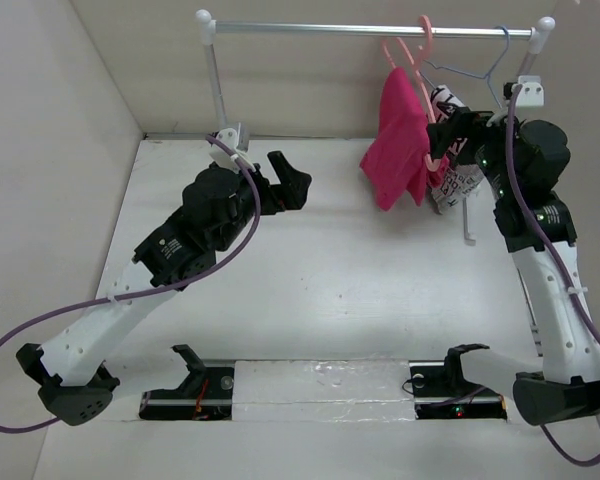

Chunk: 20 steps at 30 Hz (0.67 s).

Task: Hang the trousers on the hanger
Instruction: Reset both arms

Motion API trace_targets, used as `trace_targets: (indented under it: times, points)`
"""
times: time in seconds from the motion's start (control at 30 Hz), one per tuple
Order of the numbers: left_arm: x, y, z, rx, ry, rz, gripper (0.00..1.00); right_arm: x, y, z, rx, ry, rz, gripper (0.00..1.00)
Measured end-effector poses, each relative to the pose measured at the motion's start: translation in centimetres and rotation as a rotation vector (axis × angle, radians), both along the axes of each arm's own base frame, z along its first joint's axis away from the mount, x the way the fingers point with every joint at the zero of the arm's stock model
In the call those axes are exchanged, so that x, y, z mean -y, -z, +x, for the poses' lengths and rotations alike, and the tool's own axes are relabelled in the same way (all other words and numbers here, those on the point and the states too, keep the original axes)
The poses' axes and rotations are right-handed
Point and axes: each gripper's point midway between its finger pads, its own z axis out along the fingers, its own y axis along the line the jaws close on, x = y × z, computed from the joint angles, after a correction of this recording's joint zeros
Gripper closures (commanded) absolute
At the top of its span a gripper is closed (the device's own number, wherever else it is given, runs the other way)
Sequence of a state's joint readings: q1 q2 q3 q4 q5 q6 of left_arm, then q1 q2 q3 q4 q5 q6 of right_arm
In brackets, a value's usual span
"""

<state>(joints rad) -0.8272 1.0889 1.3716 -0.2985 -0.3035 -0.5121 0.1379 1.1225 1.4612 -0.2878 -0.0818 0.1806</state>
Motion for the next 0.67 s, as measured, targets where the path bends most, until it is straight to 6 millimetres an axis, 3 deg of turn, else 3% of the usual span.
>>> trace_targets:
  times: [0.13, 0.27, 0.37, 0.47, 0.57, 0.67]
  points:
    - [-0.2, 0.3, 0.0, -0.011, -0.007, 0.012, 0.01, 1.6, 2.4, 0.4, -0.073, 0.06, -0.087, 0.0]
    - [-0.9, 0.4, 0.2, -0.024, -0.046, 0.038, 0.01, 1.6, 1.8, -1.5, -0.055, 0.031, -0.131, 0.0]
    - [-2.1, 0.9, 0.2, -0.036, -0.088, 0.066, 0.01, 0.2, 0.5, -5.4, 0.023, -0.047, -0.15, 0.0]
    - [-3.9, 1.7, -0.6, -0.037, -0.126, 0.09, 0.01, -0.5, 0.6, -10.1, 0.088, -0.116, -0.169, 0.0]
    - [-6.2, 3.5, -2.3, -0.051, -0.143, 0.11, 0.01, 0.0, 2.6, -14.1, 0.098, -0.128, -0.181, 0.0]
    - [-7.3, 5.6, -3.4, -0.081, -0.144, 0.118, 0.01, 0.4, 5.6, -16.1, 0.056, -0.131, -0.187, 0.0]
